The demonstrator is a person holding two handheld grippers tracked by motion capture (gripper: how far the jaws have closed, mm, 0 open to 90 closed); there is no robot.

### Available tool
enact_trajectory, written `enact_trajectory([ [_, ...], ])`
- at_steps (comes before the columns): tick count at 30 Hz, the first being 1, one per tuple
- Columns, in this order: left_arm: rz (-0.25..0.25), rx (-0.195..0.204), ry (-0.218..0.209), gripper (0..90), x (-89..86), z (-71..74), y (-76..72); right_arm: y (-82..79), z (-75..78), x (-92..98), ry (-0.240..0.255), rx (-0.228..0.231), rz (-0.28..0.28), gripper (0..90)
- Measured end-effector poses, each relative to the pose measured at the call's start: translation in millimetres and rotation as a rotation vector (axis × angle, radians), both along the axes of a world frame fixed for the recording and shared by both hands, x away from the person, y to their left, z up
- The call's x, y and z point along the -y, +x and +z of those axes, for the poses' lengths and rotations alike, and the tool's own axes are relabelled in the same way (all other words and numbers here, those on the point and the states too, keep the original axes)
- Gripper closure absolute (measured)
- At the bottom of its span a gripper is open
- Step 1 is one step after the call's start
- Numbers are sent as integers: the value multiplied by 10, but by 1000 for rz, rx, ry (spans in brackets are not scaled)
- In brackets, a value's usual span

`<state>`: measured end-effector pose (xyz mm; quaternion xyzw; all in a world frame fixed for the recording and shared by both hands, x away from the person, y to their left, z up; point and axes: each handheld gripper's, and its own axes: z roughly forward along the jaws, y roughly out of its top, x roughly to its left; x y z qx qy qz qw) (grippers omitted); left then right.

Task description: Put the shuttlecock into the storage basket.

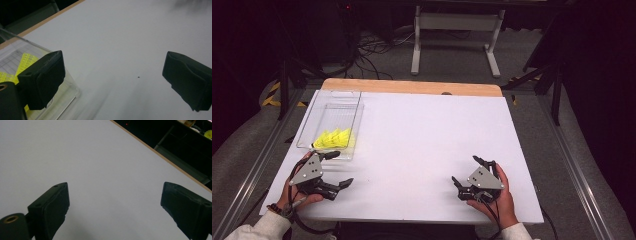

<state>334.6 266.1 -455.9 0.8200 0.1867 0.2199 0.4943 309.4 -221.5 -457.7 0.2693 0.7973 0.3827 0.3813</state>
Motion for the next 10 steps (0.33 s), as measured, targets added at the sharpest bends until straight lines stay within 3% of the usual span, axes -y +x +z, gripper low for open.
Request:
enact_trajectory([
  [10, 1, -7, 8, 58, 1, -13, 22, 23, -12, 28, 0, -7, -13, 98],
])
